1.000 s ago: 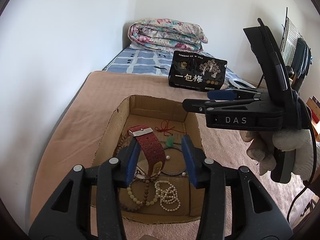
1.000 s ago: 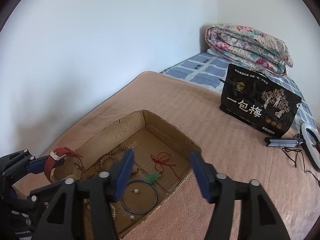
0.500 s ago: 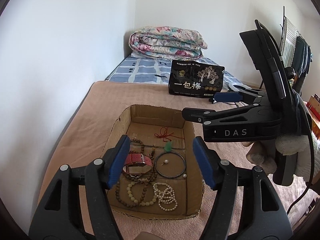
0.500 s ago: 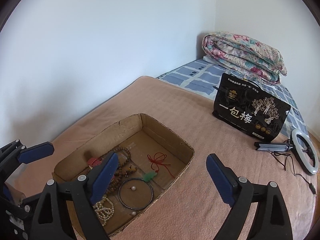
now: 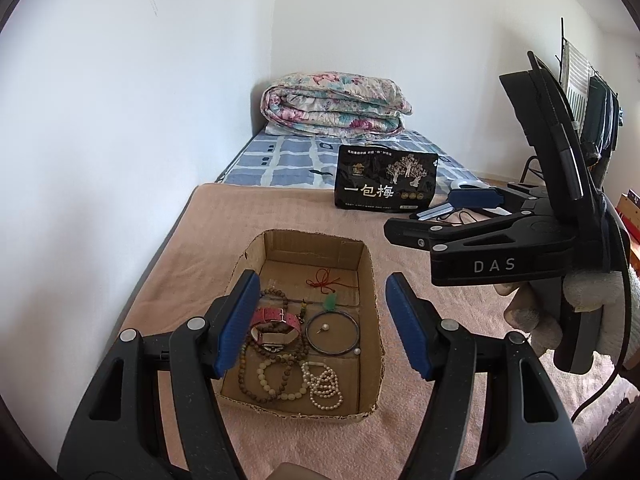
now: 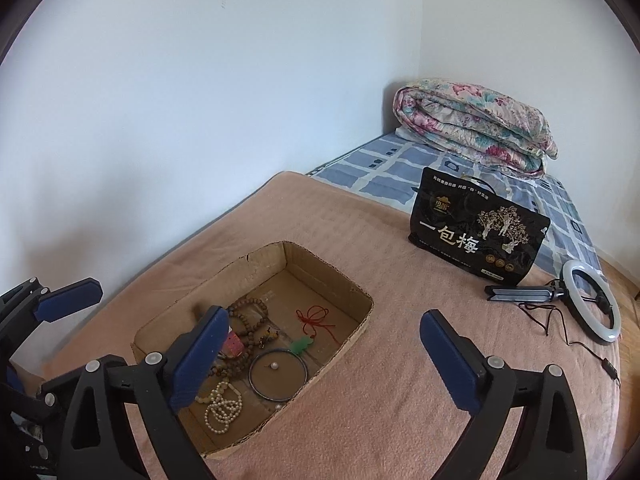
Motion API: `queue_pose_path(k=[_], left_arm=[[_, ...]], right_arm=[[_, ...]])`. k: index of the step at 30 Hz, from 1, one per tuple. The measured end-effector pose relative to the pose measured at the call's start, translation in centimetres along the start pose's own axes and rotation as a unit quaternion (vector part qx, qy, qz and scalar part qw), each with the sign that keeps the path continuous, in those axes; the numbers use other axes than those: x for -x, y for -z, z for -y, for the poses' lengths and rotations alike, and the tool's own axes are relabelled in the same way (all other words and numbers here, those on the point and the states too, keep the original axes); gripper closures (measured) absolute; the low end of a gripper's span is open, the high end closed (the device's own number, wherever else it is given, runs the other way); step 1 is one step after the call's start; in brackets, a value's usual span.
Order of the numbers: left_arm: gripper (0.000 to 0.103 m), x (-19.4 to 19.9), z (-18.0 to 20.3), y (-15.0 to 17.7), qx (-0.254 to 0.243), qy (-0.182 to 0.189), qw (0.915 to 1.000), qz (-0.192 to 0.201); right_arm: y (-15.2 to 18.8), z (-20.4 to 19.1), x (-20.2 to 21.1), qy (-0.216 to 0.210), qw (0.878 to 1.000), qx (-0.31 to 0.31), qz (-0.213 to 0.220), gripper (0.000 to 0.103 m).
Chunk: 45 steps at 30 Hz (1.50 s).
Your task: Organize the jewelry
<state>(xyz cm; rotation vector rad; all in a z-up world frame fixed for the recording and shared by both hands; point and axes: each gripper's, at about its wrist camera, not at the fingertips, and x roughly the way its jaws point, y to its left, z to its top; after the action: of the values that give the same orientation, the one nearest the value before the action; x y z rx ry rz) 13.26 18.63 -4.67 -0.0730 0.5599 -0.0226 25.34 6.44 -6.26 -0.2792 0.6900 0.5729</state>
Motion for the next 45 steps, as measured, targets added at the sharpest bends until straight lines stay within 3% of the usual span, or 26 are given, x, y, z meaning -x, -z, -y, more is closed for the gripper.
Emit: queue_pose_path(k=[4,9,13,17,20,36,45], left_arm=[[0.020,1.9,0.3,-0.2,-0.004,-0.011,0.9998,0.015],[0.019,4.2,0.7,-0.1,-0.011,-0.017,0.9996,0.020],[0.010,5.8,1.0,0.4,-0.013,-0.022,0.9995,0.019],[0.010,7.5,1.2,0.7,-0.011,-0.029,0.9993,0.023],[0.001,8.7,1.2,1.1,-0.008,-0.040,0.9988,0.028],[0.000,12.1,1.8,2.8,0.001,-0.080,0.9965,0.026],[0.000,12.2,2.2,3.0,-0.001,-0.081,0.9964,0.024]], right_arm=[[0.1,0.1,2.1,0.004,1.000,-0.004,0.009,0.001],[0.7,0.3,4.8,0.013,1.000,-0.014,0.016,0.000],[1.5,0.5,6.9,0.021,0.999,-0.017,0.018,0.000],[2.5,0.4,8.9,0.029,0.999,-0.016,0.020,0.000],[3.3,0.3,10.1,0.038,0.999,-0.017,0.022,0.000],[7.2,-0.3,12.6,0.055,0.998,-0.015,0.024,0.000],[7.7,0.2,13.7,0.059,0.997,-0.022,0.034,0.000]])
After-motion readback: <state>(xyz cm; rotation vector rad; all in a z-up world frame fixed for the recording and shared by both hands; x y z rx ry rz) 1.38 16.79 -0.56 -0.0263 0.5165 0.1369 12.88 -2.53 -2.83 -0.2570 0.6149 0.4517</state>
